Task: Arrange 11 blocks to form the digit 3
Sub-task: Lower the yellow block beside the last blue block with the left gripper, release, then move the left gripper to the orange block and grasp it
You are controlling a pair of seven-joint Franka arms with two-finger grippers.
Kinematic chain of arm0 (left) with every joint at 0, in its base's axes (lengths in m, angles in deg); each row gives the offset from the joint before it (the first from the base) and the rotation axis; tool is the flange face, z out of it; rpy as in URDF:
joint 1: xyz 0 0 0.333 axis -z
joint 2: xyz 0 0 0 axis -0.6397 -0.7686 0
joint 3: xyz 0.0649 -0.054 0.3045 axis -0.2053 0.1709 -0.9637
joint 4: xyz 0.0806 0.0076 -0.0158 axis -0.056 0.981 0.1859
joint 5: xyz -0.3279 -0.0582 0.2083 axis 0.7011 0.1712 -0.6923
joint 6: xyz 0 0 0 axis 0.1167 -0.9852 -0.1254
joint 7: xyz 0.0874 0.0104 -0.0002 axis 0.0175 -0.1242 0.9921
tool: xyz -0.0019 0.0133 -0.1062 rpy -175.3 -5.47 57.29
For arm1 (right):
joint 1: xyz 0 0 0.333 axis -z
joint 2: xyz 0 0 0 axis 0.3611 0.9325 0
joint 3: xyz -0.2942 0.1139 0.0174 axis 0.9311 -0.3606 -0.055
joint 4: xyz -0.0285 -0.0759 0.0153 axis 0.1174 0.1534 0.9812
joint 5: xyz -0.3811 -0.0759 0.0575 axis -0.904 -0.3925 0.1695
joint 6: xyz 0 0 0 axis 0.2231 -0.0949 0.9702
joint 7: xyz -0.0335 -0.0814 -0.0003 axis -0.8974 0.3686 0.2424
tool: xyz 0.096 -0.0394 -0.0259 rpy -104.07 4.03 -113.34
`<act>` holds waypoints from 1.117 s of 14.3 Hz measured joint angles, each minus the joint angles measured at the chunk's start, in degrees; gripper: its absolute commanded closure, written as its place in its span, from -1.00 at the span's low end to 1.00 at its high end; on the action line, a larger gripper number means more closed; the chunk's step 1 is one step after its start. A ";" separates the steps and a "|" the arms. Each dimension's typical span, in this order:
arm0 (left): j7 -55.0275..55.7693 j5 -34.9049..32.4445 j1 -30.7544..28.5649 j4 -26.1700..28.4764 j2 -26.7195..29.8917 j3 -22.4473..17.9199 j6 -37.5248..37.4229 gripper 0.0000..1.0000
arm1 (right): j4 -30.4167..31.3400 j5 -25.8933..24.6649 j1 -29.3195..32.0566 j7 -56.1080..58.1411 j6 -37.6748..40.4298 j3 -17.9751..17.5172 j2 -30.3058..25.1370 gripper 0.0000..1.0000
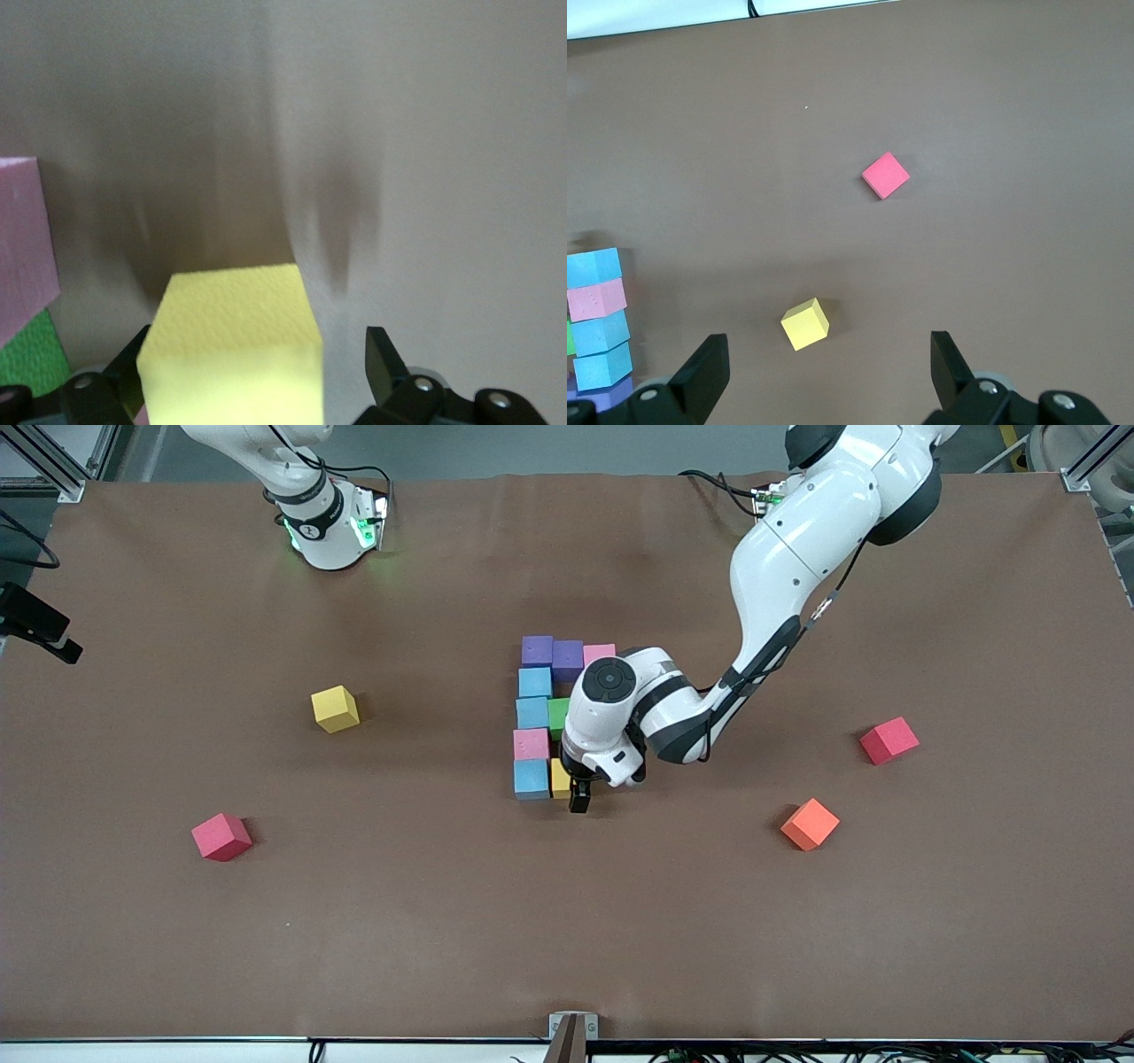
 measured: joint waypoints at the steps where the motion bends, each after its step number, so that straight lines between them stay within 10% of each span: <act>1: 0.00 0.00 -0.08 -0.15 0.66 0.53 -0.30 -1.00 | -0.01 0.00 0.00 0.00 0.00 0.00 0.00 -1.00; 8: -2.65 0.00 -2.14 -0.73 8.27 5.03 -9.88 -1.00 | -0.06 0.00 -0.05 0.01 0.10 -0.06 0.03 -1.00; 16: -36.50 0.00 -17.38 0.20 13.92 9.60 -23.53 -0.99 | -0.28 0.00 -0.68 0.02 0.10 -0.37 0.05 -1.00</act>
